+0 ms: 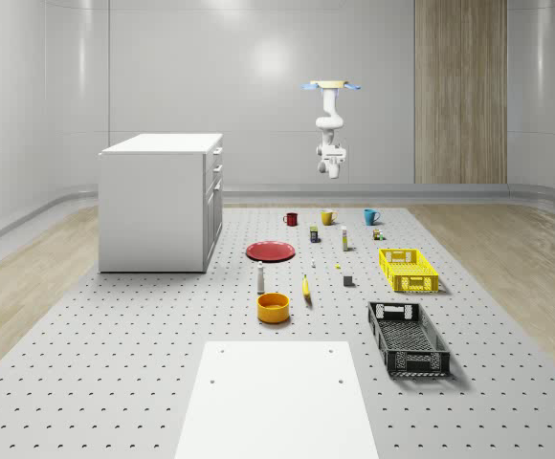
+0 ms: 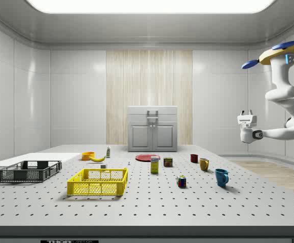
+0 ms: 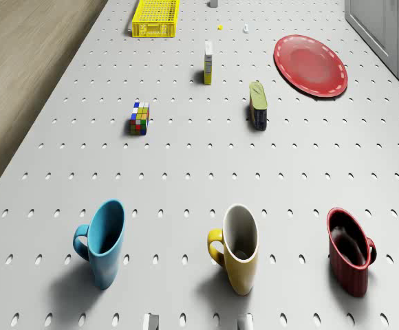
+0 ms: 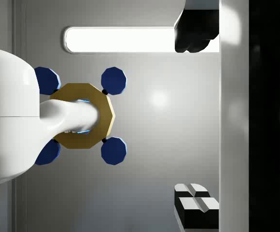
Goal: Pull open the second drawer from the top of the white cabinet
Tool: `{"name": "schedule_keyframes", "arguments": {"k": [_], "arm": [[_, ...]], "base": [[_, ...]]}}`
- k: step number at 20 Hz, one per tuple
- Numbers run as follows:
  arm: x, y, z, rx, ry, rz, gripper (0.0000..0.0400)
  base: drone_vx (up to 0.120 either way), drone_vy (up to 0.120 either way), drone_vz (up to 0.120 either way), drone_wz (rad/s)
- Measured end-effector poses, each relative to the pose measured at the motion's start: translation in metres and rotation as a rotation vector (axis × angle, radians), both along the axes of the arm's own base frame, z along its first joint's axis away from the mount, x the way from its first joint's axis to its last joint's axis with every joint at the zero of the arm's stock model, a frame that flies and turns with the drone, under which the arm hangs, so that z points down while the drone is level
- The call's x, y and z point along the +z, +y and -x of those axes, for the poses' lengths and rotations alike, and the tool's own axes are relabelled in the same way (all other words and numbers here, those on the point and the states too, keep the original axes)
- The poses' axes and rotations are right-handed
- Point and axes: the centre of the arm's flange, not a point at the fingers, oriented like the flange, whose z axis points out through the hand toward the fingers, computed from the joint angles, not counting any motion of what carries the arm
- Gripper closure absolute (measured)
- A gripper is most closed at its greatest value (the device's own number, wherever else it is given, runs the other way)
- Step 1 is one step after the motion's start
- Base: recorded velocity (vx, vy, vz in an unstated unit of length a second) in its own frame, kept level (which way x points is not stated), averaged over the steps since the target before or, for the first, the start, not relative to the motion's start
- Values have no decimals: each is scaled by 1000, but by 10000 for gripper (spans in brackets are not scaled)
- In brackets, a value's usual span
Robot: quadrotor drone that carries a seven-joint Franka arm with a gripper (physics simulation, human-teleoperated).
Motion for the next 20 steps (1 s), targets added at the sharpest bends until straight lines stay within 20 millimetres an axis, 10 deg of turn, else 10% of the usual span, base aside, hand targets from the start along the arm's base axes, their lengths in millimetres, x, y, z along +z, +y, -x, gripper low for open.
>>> {"name": "schedule_keyframes", "arguments": {"k": [10, 20], "arm": [[66, 0, 2, 0, -8, 0, 94], [90, 0, 0, 0, -16, 0, 99]], "base": [[0, 0, 0, 0], [0, 0, 0, 0]]}}
